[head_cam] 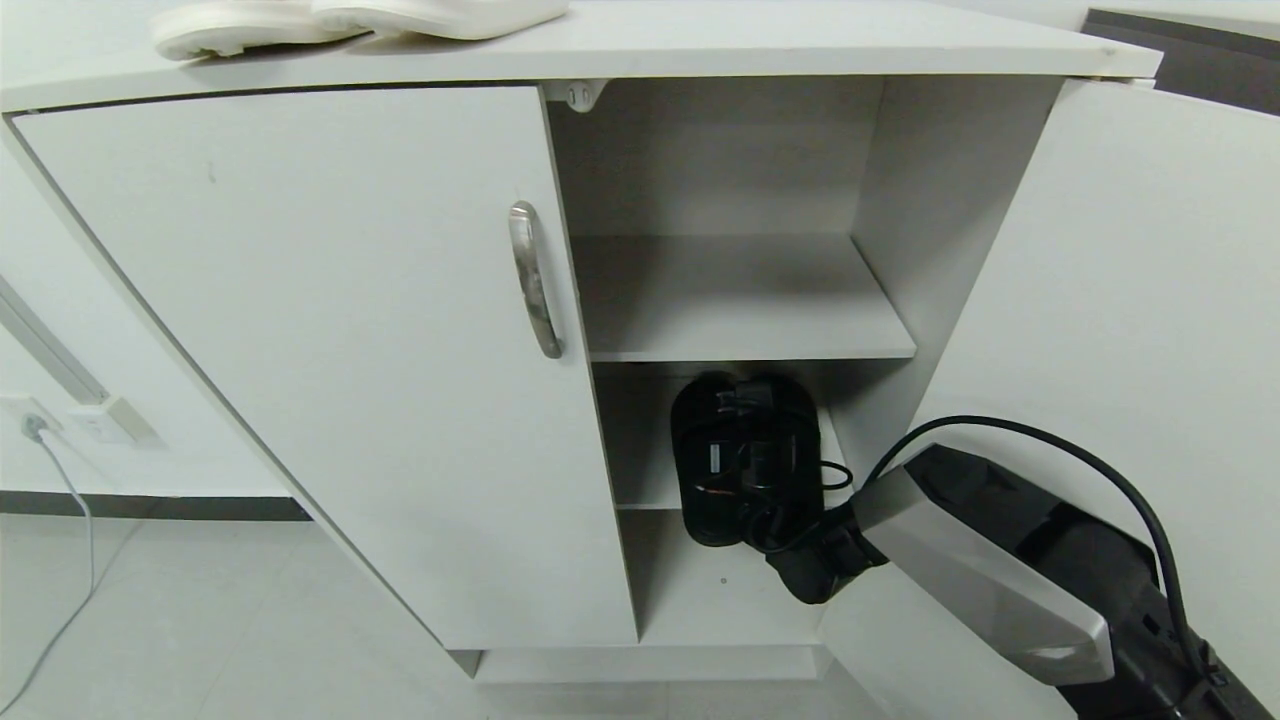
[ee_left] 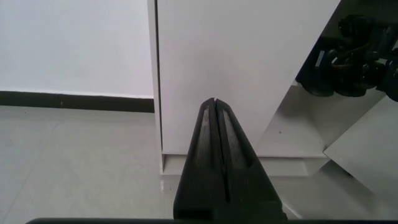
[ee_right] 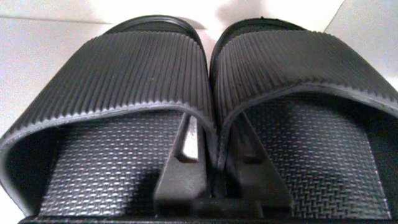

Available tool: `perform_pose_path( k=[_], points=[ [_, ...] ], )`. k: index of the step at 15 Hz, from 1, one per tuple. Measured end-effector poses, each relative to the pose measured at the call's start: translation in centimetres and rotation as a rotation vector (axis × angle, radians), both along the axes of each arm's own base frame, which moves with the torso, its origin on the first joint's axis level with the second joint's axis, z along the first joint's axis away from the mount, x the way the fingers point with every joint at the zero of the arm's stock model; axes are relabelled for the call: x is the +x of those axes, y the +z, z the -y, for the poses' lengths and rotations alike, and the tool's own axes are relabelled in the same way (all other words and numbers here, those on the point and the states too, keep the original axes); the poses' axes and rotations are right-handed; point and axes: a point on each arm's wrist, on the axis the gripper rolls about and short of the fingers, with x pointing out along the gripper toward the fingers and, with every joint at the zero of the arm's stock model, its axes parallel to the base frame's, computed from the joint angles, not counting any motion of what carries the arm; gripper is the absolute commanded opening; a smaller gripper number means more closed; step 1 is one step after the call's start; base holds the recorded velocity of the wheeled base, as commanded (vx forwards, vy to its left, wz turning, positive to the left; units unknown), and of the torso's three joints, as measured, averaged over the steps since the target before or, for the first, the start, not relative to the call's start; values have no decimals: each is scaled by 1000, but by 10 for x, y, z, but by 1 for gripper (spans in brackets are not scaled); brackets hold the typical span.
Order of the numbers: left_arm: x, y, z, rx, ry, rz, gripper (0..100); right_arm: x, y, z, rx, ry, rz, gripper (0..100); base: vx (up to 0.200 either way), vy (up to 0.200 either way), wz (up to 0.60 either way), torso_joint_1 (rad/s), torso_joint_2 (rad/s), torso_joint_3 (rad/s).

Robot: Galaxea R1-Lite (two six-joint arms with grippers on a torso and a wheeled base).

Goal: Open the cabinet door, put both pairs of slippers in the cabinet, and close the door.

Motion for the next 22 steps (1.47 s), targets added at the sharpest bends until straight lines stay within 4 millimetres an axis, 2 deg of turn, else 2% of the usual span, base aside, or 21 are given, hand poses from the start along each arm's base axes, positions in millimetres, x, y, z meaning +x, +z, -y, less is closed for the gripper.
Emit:
perform_pose_path(
  k=[6,9,12,15,19,22],
  points=[
    [0,0,0,0,0,0,0,-5,-7,3,-33,-4,-31,100,0,0,0,0,0,0],
    [0,0,0,1,0,0,0,-17,-7,8,-45,2,-47,100,0,0,0,0,0,0],
    [0,0,0,1,0,0,0,-46,-4,17,-70,25,-78,100,0,0,0,0,0,0],
    [0,0,0,3,0,0,0,-88,8,28,-80,75,-89,100,0,0,0,0,0,0],
    [0,0,0,6,0,0,0,-138,21,41,-89,247,-114,100,0,0,0,0,0,0],
    [0,0,0,5,0,0,0,-154,28,39,-92,288,-114,100,0,0,0,0,0,0]
  ],
)
